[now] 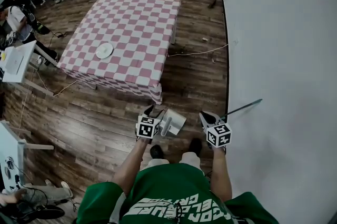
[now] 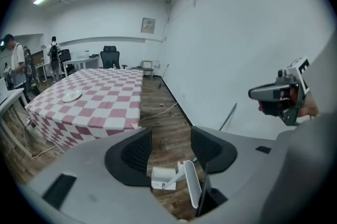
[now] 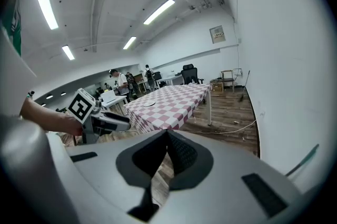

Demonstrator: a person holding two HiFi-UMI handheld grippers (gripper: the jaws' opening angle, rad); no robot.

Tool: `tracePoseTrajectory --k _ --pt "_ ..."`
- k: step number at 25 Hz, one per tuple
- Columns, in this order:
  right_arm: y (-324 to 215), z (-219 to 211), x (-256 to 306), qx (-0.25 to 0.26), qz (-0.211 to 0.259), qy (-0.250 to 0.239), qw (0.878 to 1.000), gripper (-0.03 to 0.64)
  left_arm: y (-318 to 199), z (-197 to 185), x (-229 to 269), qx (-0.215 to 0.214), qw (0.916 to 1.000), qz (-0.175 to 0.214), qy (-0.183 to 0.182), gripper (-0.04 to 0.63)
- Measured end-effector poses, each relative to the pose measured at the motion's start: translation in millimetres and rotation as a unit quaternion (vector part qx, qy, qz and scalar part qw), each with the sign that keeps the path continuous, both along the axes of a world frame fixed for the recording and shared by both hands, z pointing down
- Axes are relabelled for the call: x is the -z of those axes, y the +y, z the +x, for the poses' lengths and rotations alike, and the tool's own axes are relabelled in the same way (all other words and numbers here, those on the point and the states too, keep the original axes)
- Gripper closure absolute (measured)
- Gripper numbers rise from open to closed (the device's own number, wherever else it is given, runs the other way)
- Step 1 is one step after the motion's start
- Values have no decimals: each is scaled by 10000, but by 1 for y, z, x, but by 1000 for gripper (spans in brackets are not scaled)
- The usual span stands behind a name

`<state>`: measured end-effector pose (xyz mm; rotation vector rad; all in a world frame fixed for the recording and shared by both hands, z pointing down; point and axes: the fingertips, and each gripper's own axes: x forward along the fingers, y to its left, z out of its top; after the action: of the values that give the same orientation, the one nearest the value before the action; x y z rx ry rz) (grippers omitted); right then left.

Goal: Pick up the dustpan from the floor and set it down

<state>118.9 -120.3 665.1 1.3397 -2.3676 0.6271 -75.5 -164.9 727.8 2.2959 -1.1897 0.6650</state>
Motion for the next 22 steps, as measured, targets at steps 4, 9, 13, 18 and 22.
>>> tracePoseTrajectory --k 4,9,13,18,22 --pt "7 -30 0 -19 66 -14 10000 609 -5 -30 41 63 9988 391 275 392" --pt "12 -65 3 -43 209 -20 9998 609 -5 -63 71 154 9959 655 609 500" --pt "19 -89 9 -1 315 22 9995 609 1 -85 76 259 9941 616 857 560" --pt "25 -106 19 42 444 84 9990 609 13 -95 82 233 9913 558 1166 591" --pt "29 -112 21 53 517 93 9986 609 19 -92 87 86 9907 673 1181 591"
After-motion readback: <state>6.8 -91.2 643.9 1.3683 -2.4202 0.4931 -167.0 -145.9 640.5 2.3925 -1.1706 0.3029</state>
